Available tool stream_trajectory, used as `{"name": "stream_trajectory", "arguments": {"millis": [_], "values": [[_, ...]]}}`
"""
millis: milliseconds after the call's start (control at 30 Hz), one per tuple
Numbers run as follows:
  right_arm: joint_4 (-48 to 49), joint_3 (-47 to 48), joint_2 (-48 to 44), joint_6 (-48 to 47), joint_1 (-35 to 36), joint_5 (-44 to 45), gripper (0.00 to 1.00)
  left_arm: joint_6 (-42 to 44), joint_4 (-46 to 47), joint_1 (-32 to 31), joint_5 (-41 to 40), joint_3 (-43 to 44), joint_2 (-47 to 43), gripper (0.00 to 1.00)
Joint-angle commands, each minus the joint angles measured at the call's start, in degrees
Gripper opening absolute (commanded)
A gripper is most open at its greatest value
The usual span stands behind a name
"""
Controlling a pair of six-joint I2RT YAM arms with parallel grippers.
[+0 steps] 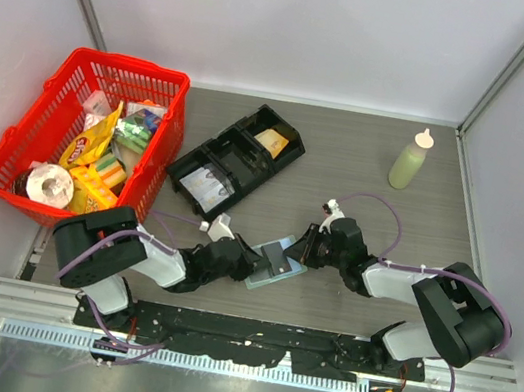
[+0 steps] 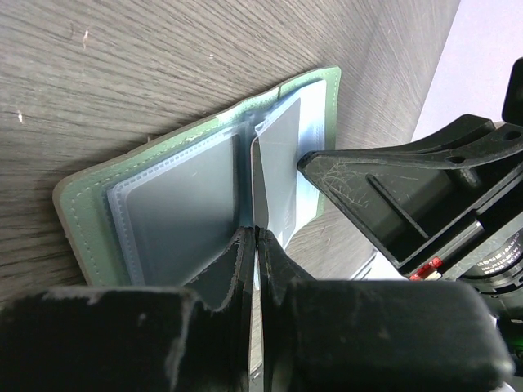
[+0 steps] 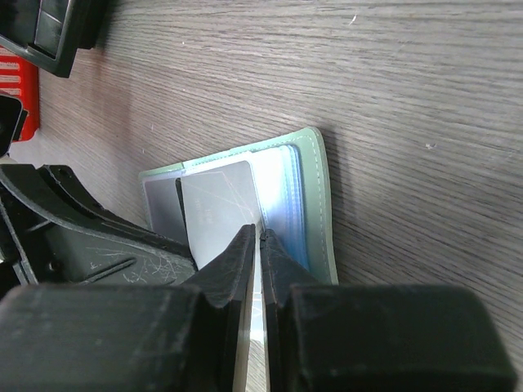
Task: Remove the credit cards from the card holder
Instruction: Remove the credit card from the card holder.
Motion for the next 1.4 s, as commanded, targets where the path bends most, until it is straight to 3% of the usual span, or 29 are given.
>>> {"name": "stream_trajectory", "arguments": {"millis": [0, 133, 267, 733, 900, 1133, 1200, 1367], "values": [[-5.72, -1.95, 1.46, -1.25, -0.41, 1.7, 0.13, 2.14, -2.5, -0.29, -0.04, 1.96, -0.01, 0.08], [-5.63, -2.03, 1.54, -1.33, -0.49, 1.61, 0.13, 2.32, -2.5, -0.29, -0.04, 1.96, -0.19, 0.08], [-5.46, -1.95, 2.07, -1.24, -0.49, 1.44, 0.13, 2.06, -2.68, -0.29, -0.31, 1.43, -0.71, 0.0], [-4.49, -2.21, 3.48, -0.72, -1.37, 0.73, 0.13, -0.49, -9.36, -0.37, -1.19, -1.12, -6.87, 0.0], [-4.32, -2.47, 3.22, -0.72, -1.37, 0.56, 0.13, -0.49, -6.81, -0.29, -1.19, -0.85, -4.85, 0.24], [-4.32, -2.56, 2.95, -0.63, -1.37, 0.47, 0.12, -1.02, -3.91, -0.37, -1.89, -0.77, -2.21, 0.28], [-4.32, -2.65, 2.95, -0.63, -1.46, 0.47, 0.13, -1.02, -3.73, -0.2, -1.89, -0.5, -1.51, 0.26], [-4.32, -2.74, 2.95, -0.63, -1.64, 0.56, 0.13, -2.25, -3.73, -0.29, -2.85, -2.51, -3.08, 0.03]]}}
